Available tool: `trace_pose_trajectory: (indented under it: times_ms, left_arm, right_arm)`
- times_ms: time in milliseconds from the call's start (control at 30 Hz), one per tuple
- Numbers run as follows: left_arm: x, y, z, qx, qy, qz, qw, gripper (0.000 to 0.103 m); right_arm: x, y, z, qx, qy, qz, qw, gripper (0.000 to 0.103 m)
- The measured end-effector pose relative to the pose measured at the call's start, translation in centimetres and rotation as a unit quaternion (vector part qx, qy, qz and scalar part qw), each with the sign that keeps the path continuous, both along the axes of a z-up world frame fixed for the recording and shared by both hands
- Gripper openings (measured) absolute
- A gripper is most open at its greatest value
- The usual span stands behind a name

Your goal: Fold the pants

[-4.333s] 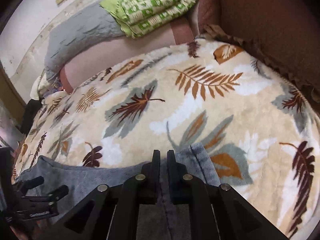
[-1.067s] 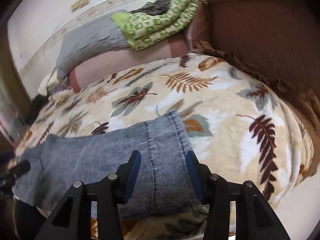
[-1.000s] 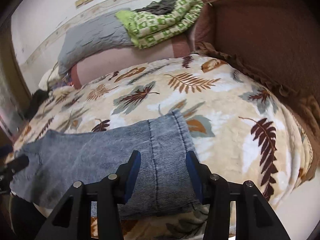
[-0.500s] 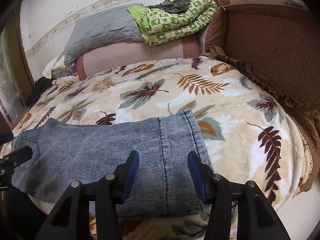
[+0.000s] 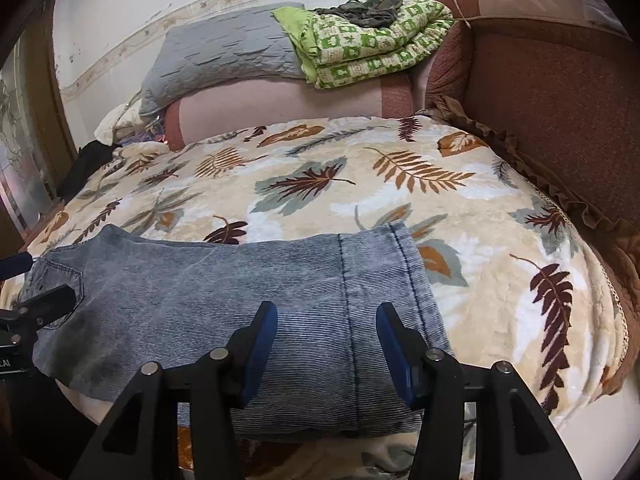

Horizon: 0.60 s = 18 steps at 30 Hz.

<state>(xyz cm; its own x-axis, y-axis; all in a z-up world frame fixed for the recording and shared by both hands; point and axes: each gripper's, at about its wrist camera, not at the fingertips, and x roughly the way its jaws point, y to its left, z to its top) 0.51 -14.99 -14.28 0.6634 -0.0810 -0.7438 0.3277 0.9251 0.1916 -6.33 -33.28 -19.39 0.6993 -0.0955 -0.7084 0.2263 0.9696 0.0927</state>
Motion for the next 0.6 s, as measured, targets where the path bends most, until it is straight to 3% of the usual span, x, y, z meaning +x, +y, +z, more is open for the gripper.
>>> trace_pose_trajectory:
  times_ms: [200,333,500,600]
  left_arm:
    - [0.5,1.3,-0.5,-0.006,0.01,0.016,0.9998,0.103]
    - [1.7,4.0,-1.4,-0.019,0.042,0.044,0.998,0.103]
    - [3.7,11.6,-3.2,-0.017,0.067,0.134,0.9885,0.103]
    - [4.8,18.9,-3.7,-0.005,0.071,0.221,0.9728,0.103]
  right_arm:
    - [0.7,1.6,-0.2,-0.003,0.008,0.025,1.0,0.056]
    - [1.2,2.6,-0.4,-0.005,0.012,0.038,0.999,0.056]
    - [1.9,3.9,-1.2,-0.001,0.032,0.063,0.997,0.056]
    - [2.2,5.1,-1.6,-0.002,0.041,0.086,0.995,0.056]
